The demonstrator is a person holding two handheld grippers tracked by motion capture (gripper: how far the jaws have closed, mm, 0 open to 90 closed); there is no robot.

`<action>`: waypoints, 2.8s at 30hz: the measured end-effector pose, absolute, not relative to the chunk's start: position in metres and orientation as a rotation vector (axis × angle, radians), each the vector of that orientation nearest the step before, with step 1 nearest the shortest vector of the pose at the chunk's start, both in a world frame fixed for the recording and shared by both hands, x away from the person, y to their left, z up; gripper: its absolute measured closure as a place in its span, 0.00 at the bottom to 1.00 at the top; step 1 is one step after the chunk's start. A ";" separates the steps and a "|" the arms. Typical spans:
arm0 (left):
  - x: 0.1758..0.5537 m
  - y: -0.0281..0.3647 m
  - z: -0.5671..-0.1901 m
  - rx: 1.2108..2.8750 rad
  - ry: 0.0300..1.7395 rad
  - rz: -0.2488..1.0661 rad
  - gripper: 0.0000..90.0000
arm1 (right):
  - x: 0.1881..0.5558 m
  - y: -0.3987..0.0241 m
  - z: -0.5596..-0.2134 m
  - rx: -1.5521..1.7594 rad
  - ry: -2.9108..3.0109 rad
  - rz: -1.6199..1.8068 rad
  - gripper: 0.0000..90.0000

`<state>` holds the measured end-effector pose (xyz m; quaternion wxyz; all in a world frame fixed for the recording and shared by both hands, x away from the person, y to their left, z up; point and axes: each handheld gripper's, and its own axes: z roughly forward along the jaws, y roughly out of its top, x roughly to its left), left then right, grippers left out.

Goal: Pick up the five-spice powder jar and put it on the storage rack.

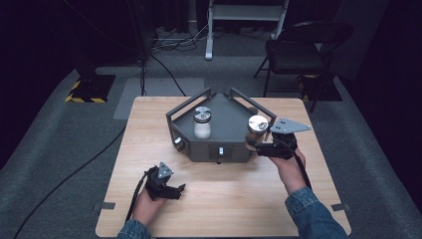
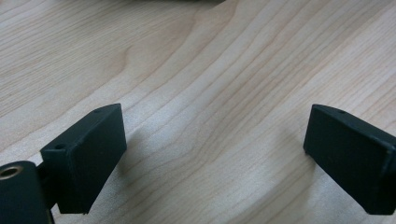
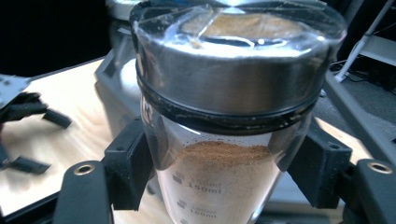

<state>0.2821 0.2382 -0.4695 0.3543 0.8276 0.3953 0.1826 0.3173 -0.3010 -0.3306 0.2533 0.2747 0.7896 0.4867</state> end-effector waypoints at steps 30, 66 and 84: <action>0.275 0.231 -0.469 2.132 1.068 0.481 0.01 | 0.383 -0.278 -0.352 0.851 2.176 1.287 0.33; 0.275 0.230 -0.469 2.133 1.070 0.479 0.01 | 0.325 -0.303 -0.371 0.799 2.178 1.335 0.06; 0.273 0.227 -0.469 2.127 1.084 0.485 0.01 | 0.297 -0.314 -0.430 0.852 2.333 1.188 0.06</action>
